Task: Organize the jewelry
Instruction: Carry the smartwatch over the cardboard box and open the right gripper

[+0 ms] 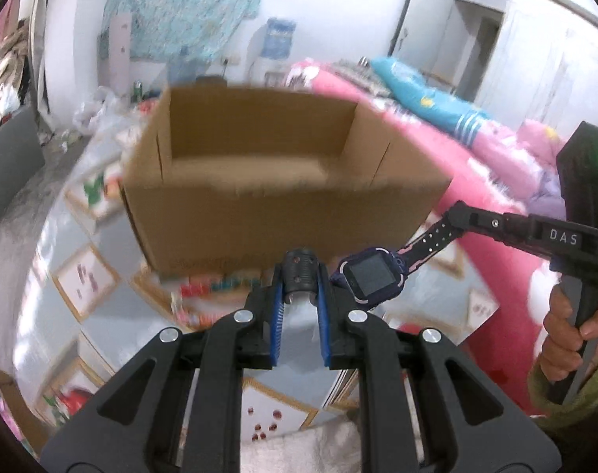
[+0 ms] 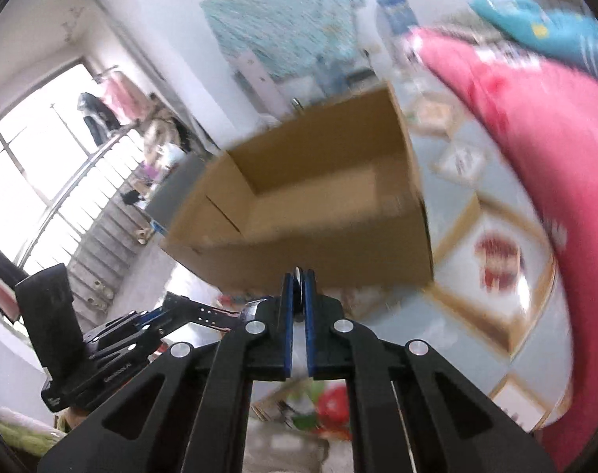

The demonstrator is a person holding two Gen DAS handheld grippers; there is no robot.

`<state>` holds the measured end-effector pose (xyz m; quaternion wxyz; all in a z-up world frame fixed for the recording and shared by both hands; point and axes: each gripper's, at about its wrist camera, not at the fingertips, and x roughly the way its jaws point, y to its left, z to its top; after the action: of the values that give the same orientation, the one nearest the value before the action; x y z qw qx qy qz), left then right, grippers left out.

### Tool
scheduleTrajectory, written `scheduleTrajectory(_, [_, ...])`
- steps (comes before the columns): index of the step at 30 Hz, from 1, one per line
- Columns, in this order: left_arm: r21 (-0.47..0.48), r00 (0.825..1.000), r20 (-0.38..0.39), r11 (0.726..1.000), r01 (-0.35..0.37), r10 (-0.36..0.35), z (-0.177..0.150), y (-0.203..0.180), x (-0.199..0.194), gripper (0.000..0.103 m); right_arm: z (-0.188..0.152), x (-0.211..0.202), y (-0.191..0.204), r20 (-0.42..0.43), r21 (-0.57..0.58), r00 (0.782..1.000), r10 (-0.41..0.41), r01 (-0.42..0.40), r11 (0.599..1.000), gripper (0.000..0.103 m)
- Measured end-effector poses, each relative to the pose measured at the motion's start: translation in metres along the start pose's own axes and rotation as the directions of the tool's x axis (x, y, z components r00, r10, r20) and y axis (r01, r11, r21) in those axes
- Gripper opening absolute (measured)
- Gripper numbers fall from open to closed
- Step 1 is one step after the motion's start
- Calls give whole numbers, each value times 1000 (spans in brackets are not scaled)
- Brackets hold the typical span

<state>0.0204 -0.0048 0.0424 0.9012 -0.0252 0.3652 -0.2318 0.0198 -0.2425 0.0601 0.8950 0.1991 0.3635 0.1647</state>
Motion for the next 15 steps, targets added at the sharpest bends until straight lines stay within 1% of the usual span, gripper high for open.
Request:
scheduleTrajectory(3, [5,998,54,999,31,-32,32,2,-12,14,35,-10,17,58,-64,998,37,-33,997,5])
scheduleTrajectory(5, [4,996,80,999,42,-42,54,6,-14,14,58,-8,21,74,-91,996,54,-47,995,5])
scheduleTrajectory(8, [-6,998,66,1000,26,-26,91,19,3,14,93,13,19,54,-99,996,75,-69,993,5])
scheduleTrajectory(10, [-15,1000,19,1000,0,1,111,30,27,14,114,34,13,24,-90,997,78,-75,993,5])
scheduleTrajectory(12, [-20,999,-34,999,-33,32,131,43,57,14,133,66,3,-39,-55,997,74,-76,996,5])
scheduleTrajectory(13, [-20,996,-71,999,-50,49,139,49,73,14,140,82,-3,-72,-31,995,70,-72,997,5])
scheduleTrajectory(14, [-21,993,-100,998,-64,61,143,53,84,14,148,104,-9,-118,-13,992,52,-53,998,5])
scheduleTrajectory(15, [-28,987,-145,997,-68,63,150,60,101,14,154,118,-15,-144,-7,989,29,-30,1000,5])
